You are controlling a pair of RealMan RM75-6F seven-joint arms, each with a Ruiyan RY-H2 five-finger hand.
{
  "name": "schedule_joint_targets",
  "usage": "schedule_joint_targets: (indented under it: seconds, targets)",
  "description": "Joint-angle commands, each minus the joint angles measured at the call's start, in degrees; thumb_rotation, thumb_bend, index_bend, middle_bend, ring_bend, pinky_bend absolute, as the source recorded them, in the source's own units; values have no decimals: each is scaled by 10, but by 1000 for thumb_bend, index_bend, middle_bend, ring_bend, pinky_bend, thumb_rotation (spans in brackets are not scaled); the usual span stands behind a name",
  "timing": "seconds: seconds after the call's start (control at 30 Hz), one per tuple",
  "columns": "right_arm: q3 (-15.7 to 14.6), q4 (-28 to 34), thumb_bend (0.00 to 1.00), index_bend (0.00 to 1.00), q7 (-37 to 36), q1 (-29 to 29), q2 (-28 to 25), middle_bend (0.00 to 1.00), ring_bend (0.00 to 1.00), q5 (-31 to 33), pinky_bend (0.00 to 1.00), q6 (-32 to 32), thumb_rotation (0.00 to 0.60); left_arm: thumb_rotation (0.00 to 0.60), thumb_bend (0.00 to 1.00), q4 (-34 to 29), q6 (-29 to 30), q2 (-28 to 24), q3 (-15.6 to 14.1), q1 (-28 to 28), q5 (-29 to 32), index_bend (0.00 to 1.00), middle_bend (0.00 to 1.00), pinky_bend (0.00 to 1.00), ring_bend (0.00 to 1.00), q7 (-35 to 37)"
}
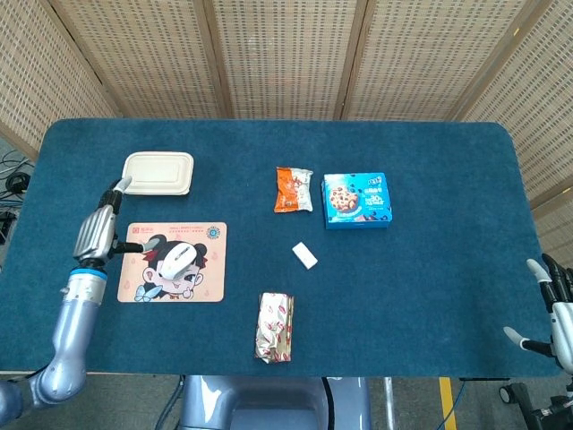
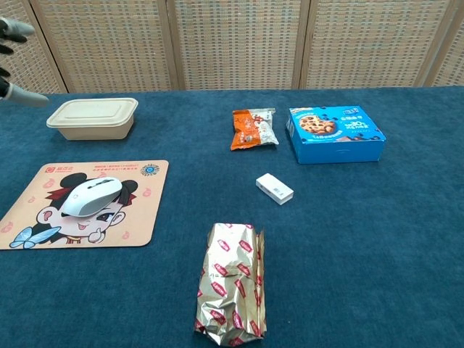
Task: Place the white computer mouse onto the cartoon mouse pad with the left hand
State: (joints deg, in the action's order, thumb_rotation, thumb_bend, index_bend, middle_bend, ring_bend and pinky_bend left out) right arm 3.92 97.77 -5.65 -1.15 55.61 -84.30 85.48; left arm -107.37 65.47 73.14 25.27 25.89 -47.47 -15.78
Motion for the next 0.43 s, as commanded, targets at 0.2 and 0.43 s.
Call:
schedule_joint_targets:
  seconds: [0.2,0.43]
  targets:
    - [-2,4,0,0,20,1,6,0,0,-3,0,6,600,600,0,75,129,-108,-154,-185,-380,0,0,40,0,148]
    - [-2,7,0,0,28,3,9,0,0,-4,0,9,600,600,0,71,143,-110,-192,-208,-381,0,0,18,0,139]
